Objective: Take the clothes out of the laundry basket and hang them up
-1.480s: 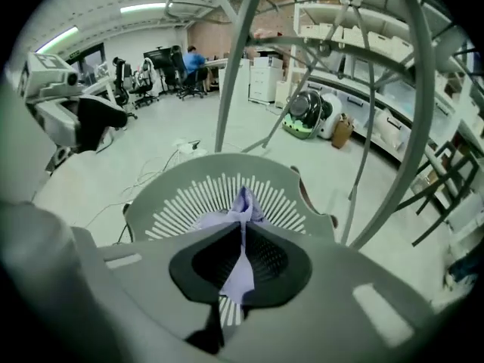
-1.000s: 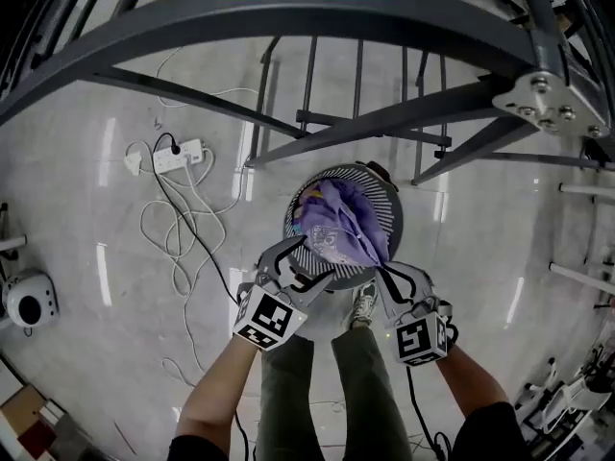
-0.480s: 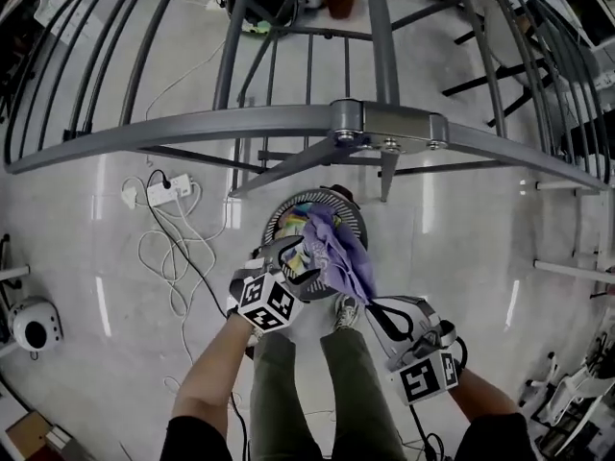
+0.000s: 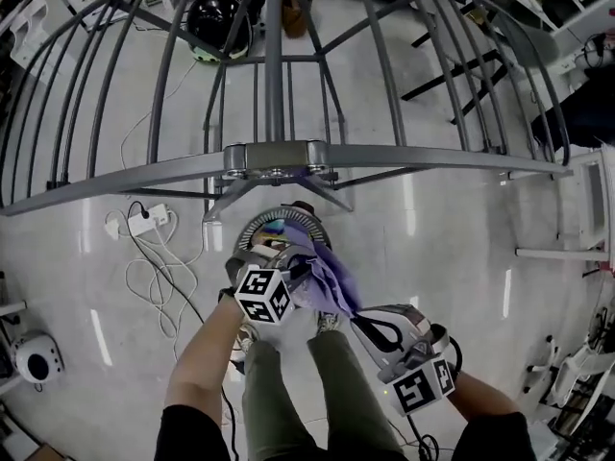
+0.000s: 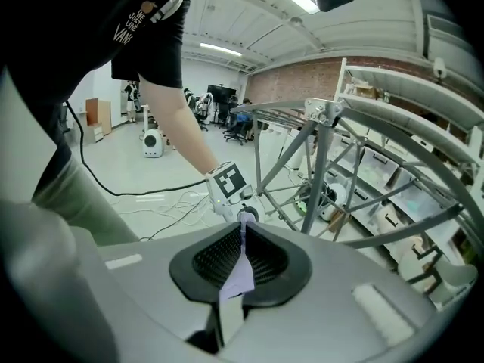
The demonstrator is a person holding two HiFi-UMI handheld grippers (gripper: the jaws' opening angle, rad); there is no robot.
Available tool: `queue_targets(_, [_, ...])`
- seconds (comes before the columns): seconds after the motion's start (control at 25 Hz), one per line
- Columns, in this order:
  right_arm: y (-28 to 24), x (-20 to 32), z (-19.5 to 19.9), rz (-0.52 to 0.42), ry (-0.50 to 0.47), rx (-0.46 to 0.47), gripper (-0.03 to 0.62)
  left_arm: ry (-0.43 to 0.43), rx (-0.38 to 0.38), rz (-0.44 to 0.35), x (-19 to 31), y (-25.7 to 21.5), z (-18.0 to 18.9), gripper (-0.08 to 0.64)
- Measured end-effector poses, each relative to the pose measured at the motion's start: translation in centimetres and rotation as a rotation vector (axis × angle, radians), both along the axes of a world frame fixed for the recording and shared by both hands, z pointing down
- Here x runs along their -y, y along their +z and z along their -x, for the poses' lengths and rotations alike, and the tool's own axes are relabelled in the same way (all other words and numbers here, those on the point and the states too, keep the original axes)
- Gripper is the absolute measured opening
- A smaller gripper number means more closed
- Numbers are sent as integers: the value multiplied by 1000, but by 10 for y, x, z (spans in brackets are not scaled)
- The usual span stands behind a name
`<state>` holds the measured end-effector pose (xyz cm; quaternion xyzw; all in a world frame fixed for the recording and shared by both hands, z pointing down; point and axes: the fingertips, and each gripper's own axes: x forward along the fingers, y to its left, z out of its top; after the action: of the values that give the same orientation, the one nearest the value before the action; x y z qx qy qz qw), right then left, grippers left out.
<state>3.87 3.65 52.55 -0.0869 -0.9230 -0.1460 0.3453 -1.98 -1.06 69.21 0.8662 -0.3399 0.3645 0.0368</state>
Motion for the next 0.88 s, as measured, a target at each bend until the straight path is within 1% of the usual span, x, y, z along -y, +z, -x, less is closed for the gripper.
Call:
queue_targets(0.08, [-3,9,-6,0,27,3,25,-19,-15,13,3,-6,-3,35])
queue_targets(0.2, [-8,23,-12,6,87,6,25,-71,-25,34,3,-18,3,29])
queue_targets(0.32, [-17,36,-14,17,151,18,25,-146,-32,43,-3,-40,14,26])
queue_targets(0.44, [-31,49,-12,13,206,44,25,-237,-31,33,-13,-69,29,26])
queue_targets(0.64, [-68,69,-7,-6,268,99,25,-425,-1,-5,-34,-133,53,26])
queue_targets(0.76, [-95,78,-2,-22,274,141,25,-529,11,-50,-47,-178,65,26])
queue_targets(0.88, [-127,80,8,-45,260,197,25,-615,36,-104,-58,-224,77,26])
